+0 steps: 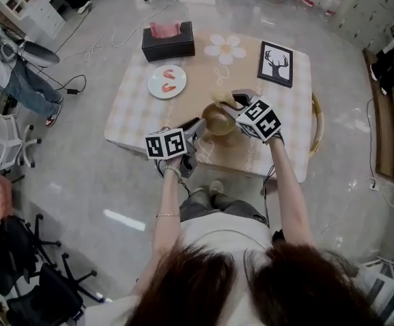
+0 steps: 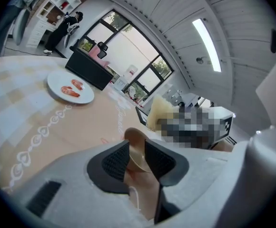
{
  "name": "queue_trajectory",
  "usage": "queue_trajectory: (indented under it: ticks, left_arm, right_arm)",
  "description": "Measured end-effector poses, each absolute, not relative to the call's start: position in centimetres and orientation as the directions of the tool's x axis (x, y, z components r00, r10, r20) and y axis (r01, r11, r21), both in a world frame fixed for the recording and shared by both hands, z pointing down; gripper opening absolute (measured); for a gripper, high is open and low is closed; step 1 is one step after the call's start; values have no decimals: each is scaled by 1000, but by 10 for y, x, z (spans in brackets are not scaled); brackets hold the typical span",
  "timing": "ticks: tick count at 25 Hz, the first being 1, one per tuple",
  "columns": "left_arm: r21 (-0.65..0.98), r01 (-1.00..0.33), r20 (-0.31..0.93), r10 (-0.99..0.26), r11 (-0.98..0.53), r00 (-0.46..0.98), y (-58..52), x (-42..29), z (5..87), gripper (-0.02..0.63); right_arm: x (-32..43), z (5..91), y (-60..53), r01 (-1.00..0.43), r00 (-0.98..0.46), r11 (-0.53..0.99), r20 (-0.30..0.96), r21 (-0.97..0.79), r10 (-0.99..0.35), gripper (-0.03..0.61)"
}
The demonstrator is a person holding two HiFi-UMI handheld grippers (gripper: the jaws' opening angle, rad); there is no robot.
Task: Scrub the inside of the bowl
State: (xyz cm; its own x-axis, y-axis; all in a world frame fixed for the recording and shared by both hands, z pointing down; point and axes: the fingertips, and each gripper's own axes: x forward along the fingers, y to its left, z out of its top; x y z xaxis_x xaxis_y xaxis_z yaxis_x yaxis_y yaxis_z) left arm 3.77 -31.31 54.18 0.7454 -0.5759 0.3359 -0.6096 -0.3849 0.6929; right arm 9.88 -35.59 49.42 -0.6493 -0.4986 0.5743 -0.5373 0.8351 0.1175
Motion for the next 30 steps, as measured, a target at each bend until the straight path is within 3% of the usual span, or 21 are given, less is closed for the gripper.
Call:
queue_trajectory:
  ticks: [12,30]
  left_arm:
    - [803,-528,339,-517,-276,786,-305,43,561,94]
    - [910,-383,283,-438,-158,853,-296,53,571,94]
  right_arm:
    - [89,509,-354,-316,-574,909,709,270,-410,95]
    - [83,532,-352,229,-305,880,889,417,-342,95]
